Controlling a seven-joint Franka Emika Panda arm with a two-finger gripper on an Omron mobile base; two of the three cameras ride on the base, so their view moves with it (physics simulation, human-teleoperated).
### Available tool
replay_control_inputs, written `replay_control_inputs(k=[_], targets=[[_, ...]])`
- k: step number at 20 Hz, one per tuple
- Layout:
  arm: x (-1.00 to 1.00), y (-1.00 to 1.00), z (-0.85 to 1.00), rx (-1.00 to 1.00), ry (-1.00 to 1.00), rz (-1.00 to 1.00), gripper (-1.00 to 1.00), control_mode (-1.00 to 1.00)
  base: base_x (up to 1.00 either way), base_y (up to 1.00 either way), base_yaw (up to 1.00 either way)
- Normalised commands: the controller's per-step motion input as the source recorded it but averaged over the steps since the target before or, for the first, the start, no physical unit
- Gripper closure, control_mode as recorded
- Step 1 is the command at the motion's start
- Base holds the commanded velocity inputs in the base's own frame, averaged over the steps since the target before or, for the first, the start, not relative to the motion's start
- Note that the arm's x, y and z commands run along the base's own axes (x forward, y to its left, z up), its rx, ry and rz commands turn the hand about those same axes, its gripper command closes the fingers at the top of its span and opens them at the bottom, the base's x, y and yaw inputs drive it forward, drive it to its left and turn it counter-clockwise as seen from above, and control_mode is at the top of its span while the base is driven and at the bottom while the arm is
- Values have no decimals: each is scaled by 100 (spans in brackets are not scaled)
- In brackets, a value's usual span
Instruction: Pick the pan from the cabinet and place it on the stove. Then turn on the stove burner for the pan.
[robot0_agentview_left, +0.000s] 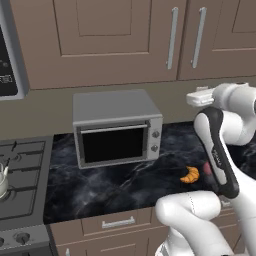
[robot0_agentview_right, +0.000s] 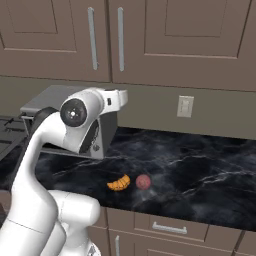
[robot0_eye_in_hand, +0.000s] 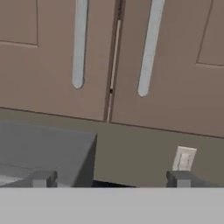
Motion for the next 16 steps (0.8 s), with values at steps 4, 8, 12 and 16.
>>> replay_control_inputs(k=[4, 8, 12, 16], targets=[[10, -16, 33, 8, -17, 0, -100, -100, 0, 0, 0], [13, -15, 29, 9, -14, 0, -100, -100, 0, 0, 0], [35, -1, 3, 7, -3, 0, -100, -100, 0, 0, 0], [42, -2, 7, 8, -1, 0, -100, -100, 0, 0, 0]])
